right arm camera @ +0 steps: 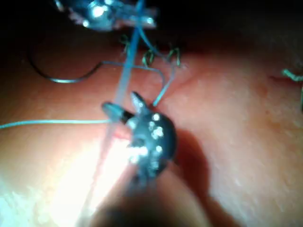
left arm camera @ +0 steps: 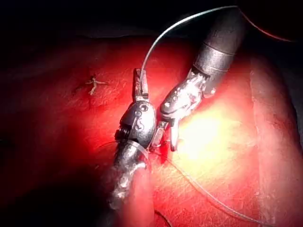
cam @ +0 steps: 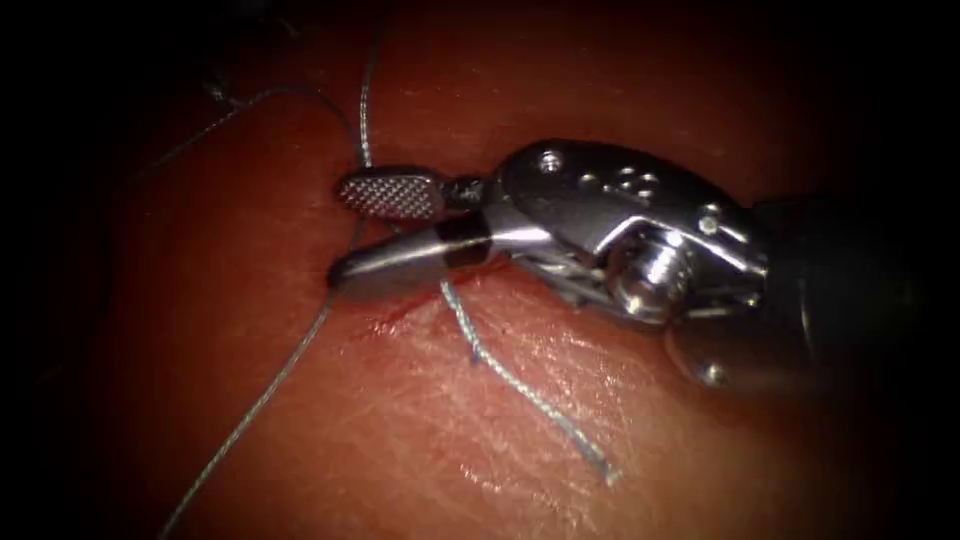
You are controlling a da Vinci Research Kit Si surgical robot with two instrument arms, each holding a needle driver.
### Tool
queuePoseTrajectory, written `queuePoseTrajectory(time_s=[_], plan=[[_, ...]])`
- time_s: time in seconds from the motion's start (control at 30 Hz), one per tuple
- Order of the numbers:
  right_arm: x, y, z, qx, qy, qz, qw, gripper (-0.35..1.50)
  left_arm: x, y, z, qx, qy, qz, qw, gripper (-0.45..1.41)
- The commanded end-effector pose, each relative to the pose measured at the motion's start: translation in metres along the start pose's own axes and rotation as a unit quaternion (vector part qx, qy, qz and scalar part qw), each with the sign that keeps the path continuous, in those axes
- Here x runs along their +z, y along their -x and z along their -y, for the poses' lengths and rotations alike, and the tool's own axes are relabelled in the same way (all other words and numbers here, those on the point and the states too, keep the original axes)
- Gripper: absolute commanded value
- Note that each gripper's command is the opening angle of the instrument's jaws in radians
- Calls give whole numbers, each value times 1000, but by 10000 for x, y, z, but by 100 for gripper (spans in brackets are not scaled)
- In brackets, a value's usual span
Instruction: Wound Closure
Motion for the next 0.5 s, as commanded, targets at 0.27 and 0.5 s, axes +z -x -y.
queuePoseTrajectory(time_s=[0.27,0.5], plan=[[33,-8,-27,-24,4,-9,1000,39,-13,22,-54,-27,4,-9,1000,-45],[26,-21,-48,-34,3,-66,997,9,-19,45,-89,-47,6,-12,999,-45]])
